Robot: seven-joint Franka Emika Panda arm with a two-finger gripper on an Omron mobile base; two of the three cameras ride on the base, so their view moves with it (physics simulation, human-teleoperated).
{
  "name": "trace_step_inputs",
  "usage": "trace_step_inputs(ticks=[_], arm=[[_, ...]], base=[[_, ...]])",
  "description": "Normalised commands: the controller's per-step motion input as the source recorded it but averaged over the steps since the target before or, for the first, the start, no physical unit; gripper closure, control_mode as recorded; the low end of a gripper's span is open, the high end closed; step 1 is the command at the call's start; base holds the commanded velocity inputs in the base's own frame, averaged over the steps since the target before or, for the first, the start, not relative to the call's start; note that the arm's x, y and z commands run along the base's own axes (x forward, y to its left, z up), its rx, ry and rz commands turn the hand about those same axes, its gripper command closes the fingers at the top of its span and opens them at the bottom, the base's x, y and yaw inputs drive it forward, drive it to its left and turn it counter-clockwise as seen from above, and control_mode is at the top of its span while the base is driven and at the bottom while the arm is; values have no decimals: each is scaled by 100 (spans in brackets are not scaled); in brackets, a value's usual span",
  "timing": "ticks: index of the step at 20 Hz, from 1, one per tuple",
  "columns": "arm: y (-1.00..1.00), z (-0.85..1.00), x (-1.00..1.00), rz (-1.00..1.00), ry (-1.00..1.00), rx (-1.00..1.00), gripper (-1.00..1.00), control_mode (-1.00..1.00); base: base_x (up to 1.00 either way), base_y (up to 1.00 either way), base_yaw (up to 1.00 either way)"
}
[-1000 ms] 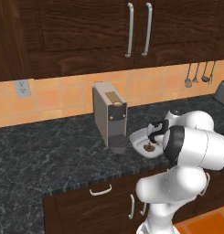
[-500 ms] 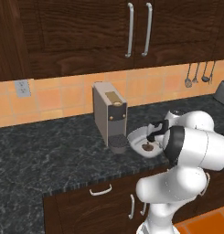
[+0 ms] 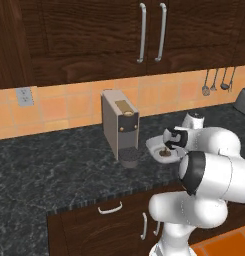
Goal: Take the meat container that has the fish and place it on the second highest rack of the freezer. Then take the vegetable container that has the mushroom and bell pepper and place it on the highest rack of the freezer.
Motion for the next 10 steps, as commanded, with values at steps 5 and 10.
trace_step_inputs(ticks=[5,10], arm=[[0,66,-15,-11,0,0,100,-100],[13,63,-60,-3,0,0,100,-100]], base=[[0,0,0],[0,0,0]])
